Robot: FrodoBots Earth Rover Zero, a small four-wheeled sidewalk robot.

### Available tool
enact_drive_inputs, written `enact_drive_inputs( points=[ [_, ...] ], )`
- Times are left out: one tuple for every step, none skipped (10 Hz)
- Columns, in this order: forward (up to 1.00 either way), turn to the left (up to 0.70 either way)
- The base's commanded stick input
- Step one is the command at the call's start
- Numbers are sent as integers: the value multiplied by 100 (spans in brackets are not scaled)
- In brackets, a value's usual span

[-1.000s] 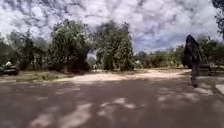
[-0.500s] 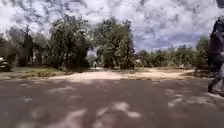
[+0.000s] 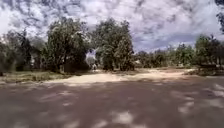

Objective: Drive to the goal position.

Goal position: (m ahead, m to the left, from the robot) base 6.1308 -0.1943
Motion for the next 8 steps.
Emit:
enact_drive_inputs(
  points=[
    [70, 35],
    [70, 35],
    [70, 35],
    [70, 35],
    [70, 9],
    [79, 0],
    [85, 0],
    [85, 0]
  ],
)
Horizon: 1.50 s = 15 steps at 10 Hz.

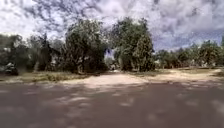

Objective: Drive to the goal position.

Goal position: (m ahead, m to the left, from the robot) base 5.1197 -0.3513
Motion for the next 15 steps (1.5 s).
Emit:
enact_drive_inputs(
  points=[
    [85, 0],
    [85, 0],
    [85, 0],
    [85, 0],
    [85, 0],
    [85, 0],
    [85, 0],
    [85, 0],
    [85, 0],
    [85, 0],
    [85, 0],
    [85, 0],
    [85, 0],
    [85, 0],
    [85, 0]
  ],
)
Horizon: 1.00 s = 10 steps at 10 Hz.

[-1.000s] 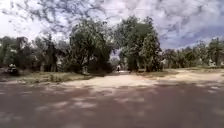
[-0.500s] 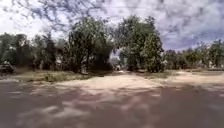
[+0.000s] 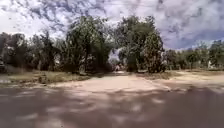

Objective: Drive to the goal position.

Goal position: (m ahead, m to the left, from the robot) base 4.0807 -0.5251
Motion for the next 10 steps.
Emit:
enact_drive_inputs(
  points=[
    [85, 0],
    [85, 0],
    [85, 0],
    [85, 0],
    [85, 0],
    [85, 0],
    [85, 0],
    [85, 0],
    [85, 0],
    [85, 0]
  ],
)
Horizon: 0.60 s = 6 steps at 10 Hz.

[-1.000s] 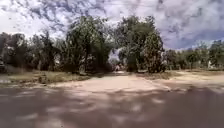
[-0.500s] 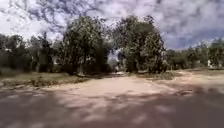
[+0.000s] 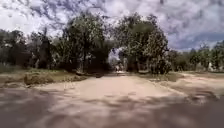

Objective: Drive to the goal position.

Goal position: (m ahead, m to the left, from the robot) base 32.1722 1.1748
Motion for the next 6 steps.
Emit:
enact_drive_inputs(
  points=[
    [85, 0],
    [85, 0],
    [85, 0],
    [85, 0],
    [85, 0],
    [85, 0]
  ],
)
